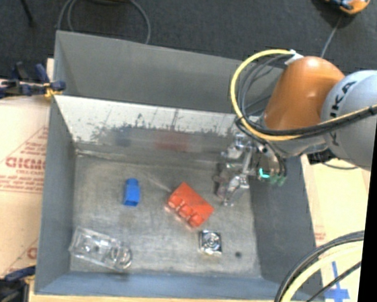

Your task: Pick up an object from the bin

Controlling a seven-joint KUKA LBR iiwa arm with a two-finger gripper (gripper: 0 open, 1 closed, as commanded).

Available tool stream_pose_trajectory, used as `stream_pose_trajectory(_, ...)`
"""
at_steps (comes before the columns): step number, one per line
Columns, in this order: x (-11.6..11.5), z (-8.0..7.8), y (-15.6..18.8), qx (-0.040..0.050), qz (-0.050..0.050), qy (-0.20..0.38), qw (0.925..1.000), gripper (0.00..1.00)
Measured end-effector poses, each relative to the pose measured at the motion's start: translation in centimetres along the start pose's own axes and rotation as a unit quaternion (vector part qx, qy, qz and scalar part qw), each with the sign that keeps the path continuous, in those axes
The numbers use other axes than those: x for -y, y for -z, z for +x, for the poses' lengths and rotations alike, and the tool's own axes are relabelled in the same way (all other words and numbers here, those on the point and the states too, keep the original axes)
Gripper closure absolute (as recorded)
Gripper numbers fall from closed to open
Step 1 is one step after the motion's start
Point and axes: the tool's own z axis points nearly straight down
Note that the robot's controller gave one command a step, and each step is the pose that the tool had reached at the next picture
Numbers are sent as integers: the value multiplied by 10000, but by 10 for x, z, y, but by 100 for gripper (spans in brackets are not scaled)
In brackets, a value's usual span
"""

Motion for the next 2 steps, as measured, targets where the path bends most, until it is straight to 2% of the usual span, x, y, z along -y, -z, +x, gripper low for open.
stream_pose_trajectory(1, -22, 33, -87, 40, -13, -235, 9997, 0)
stream_pose_trajectory(2, -48, 30, -87, 66, 10, -1022, 9947, 0)
